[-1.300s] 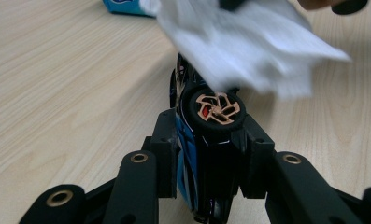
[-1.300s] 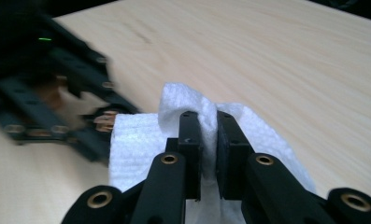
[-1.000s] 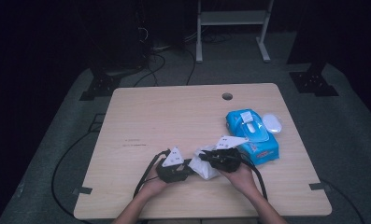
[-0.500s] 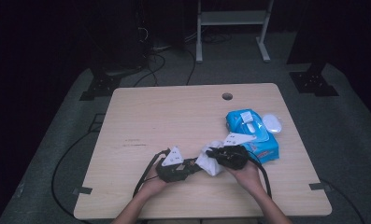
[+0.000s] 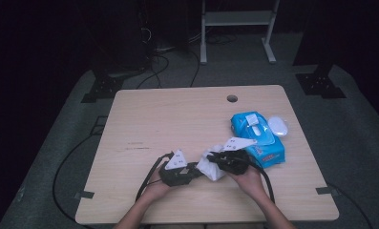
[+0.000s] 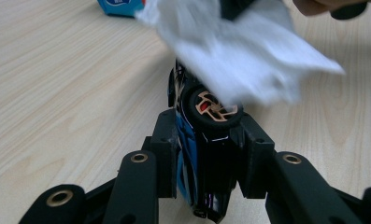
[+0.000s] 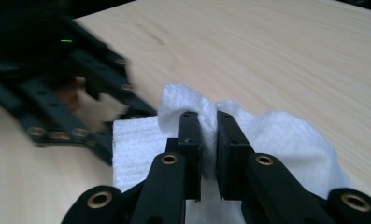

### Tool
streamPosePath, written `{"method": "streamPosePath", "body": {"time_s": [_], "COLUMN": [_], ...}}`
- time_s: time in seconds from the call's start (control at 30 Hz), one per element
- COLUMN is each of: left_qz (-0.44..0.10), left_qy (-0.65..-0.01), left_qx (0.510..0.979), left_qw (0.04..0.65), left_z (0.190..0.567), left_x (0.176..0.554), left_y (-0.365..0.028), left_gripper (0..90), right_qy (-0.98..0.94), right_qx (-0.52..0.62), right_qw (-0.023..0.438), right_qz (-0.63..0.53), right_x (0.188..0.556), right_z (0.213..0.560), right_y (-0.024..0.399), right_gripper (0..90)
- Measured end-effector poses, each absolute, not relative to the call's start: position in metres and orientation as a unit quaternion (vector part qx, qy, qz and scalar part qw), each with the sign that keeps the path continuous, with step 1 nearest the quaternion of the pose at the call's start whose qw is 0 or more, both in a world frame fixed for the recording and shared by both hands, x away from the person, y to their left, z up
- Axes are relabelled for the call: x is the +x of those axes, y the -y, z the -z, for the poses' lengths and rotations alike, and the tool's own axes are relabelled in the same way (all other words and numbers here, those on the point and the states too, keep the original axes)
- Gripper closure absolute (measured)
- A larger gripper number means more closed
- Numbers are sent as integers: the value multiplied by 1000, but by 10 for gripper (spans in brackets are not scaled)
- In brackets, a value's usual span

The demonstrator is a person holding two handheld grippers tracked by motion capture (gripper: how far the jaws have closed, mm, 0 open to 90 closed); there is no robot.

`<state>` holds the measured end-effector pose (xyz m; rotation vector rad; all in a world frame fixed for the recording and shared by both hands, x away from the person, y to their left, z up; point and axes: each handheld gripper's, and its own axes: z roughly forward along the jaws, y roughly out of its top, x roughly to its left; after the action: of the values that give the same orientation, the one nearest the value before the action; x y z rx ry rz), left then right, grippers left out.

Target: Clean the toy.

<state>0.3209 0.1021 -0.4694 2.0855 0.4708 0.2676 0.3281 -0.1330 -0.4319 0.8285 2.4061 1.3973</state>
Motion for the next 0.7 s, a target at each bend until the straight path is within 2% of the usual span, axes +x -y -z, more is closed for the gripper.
{"method": "streamPosePath", "body": {"time_s": [0.13, 0.4, 0.6, 0.7], "left_qz": [-109, -100, -98, -100], "left_qy": [-195, -198, -196, -193], "left_qx": [852, 854, 853, 856], "left_qw": [474, 471, 473, 469], "left_z": [470, 470, 469, 470], "left_x": [321, 321, 321, 321], "left_y": [-102, -103, -101, -100], "left_gripper": [646, 624, 604, 577], "right_qy": [-831, -820, -825, -823], "right_qx": [261, 300, 289, 292], "right_qw": [116, 135, 146, 137], "right_qz": [-477, -469, -464, -468], "right_x": [323, 334, 331, 333], "right_z": [432, 431, 430, 431], "right_y": [118, 146, 139, 142], "right_gripper": [814, 814, 814, 814]}}
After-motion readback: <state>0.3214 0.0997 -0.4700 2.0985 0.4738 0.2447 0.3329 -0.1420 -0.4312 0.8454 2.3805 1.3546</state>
